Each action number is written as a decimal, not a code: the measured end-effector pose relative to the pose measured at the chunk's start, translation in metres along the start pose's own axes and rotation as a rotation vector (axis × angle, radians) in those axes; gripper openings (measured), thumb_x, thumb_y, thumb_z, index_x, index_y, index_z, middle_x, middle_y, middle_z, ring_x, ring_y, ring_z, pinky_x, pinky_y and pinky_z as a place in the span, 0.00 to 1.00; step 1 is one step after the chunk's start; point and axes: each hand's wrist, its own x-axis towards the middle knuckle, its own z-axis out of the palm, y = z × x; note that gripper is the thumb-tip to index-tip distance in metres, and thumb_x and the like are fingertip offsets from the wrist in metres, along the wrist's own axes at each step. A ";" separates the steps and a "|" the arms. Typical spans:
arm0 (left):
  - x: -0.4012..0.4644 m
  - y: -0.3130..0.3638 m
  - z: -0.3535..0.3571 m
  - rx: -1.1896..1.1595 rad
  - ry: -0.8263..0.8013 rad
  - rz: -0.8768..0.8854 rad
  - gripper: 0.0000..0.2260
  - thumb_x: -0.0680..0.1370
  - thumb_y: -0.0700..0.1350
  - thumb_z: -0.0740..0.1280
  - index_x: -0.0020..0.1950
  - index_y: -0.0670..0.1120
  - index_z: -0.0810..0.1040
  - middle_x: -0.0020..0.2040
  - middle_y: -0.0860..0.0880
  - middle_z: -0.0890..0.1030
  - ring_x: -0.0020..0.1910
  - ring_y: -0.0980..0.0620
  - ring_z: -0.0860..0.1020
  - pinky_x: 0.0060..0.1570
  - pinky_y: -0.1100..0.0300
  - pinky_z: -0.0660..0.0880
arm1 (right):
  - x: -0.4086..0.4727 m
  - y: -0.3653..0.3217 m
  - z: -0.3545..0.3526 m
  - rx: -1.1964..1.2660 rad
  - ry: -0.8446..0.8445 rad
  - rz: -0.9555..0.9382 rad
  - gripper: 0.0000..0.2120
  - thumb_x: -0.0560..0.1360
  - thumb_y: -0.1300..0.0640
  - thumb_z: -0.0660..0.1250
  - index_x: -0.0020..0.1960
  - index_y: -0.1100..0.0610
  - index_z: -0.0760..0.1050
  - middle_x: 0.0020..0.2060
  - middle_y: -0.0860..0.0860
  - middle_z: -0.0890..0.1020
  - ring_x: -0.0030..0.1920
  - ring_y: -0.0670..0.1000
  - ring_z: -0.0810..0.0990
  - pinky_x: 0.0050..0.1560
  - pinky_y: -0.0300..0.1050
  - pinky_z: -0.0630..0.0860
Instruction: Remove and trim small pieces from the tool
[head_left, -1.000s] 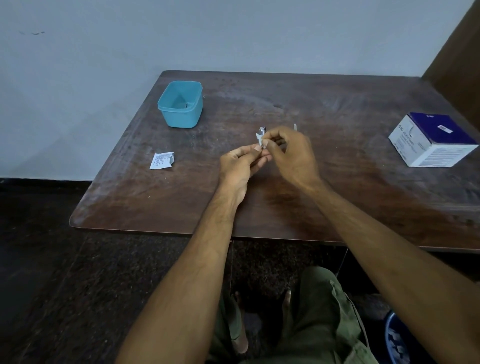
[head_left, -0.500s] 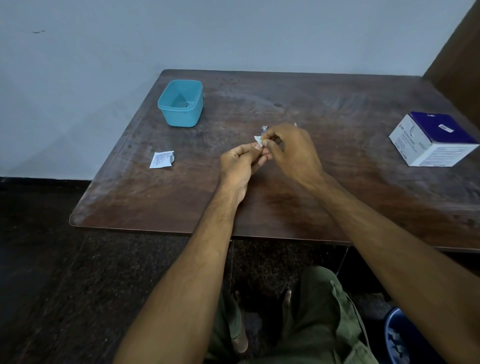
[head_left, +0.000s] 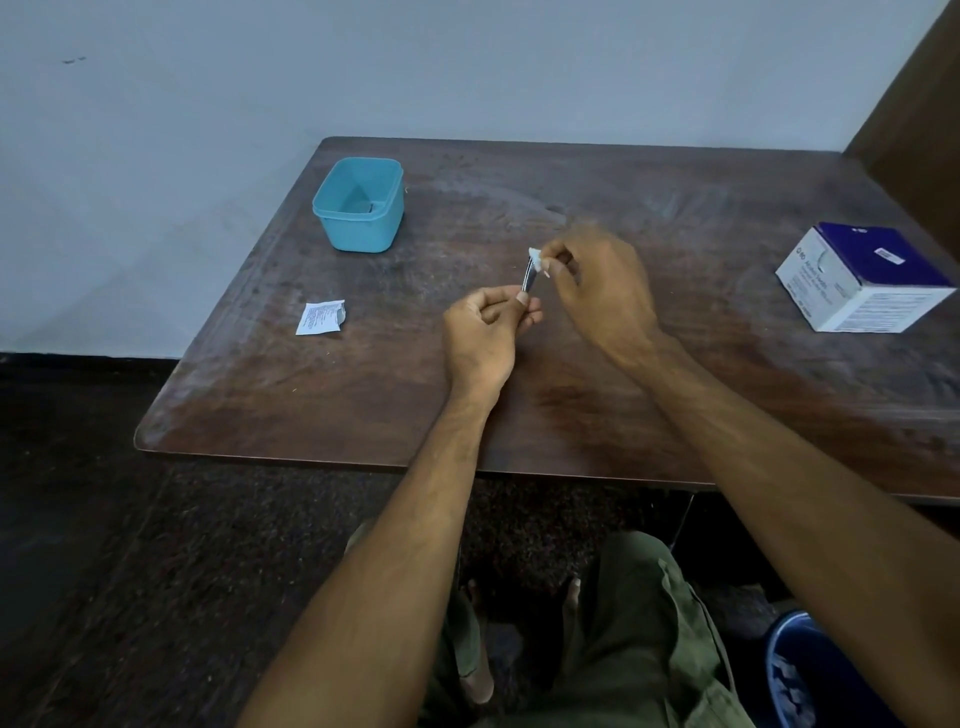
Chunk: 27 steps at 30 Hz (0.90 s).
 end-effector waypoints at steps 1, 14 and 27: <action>0.000 -0.002 0.001 0.037 0.015 0.028 0.03 0.77 0.36 0.68 0.49 0.38 0.80 0.38 0.44 0.84 0.38 0.53 0.84 0.43 0.62 0.81 | -0.001 -0.001 0.000 -0.048 0.000 -0.024 0.07 0.76 0.58 0.64 0.48 0.56 0.81 0.46 0.51 0.83 0.49 0.55 0.80 0.49 0.52 0.75; -0.001 -0.006 0.004 0.313 0.136 0.181 0.04 0.77 0.38 0.69 0.49 0.38 0.82 0.36 0.54 0.82 0.33 0.67 0.80 0.34 0.75 0.73 | 0.000 -0.021 0.002 -0.522 -0.109 -0.232 0.06 0.69 0.57 0.73 0.43 0.58 0.80 0.41 0.56 0.81 0.44 0.60 0.80 0.45 0.51 0.71; -0.003 -0.005 0.001 0.311 0.168 0.241 0.04 0.77 0.37 0.69 0.49 0.40 0.83 0.36 0.59 0.79 0.34 0.70 0.79 0.36 0.75 0.74 | -0.001 -0.031 0.008 -0.514 -0.172 -0.202 0.08 0.77 0.56 0.62 0.52 0.57 0.78 0.51 0.55 0.80 0.54 0.59 0.77 0.53 0.51 0.66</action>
